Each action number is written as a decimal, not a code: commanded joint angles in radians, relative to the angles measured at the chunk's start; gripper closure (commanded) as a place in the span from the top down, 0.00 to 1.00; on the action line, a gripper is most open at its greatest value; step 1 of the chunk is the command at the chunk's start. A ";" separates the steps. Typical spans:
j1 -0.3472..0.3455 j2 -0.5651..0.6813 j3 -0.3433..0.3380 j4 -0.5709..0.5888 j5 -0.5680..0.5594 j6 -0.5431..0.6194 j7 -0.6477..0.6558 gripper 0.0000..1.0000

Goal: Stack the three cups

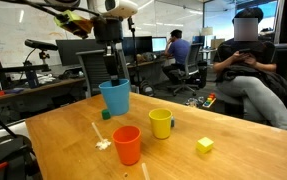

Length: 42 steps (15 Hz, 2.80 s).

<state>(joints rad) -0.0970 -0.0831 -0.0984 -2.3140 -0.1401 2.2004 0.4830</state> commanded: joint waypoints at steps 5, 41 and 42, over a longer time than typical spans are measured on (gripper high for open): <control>-0.073 -0.061 -0.037 -0.095 0.000 0.052 -0.034 0.01; -0.070 0.114 -0.059 -0.088 0.234 0.272 -0.172 0.83; -0.068 0.110 -0.057 -0.092 0.230 0.275 -0.166 0.92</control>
<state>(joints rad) -0.1759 0.0305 -0.1567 -2.4138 0.0745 2.4631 0.3305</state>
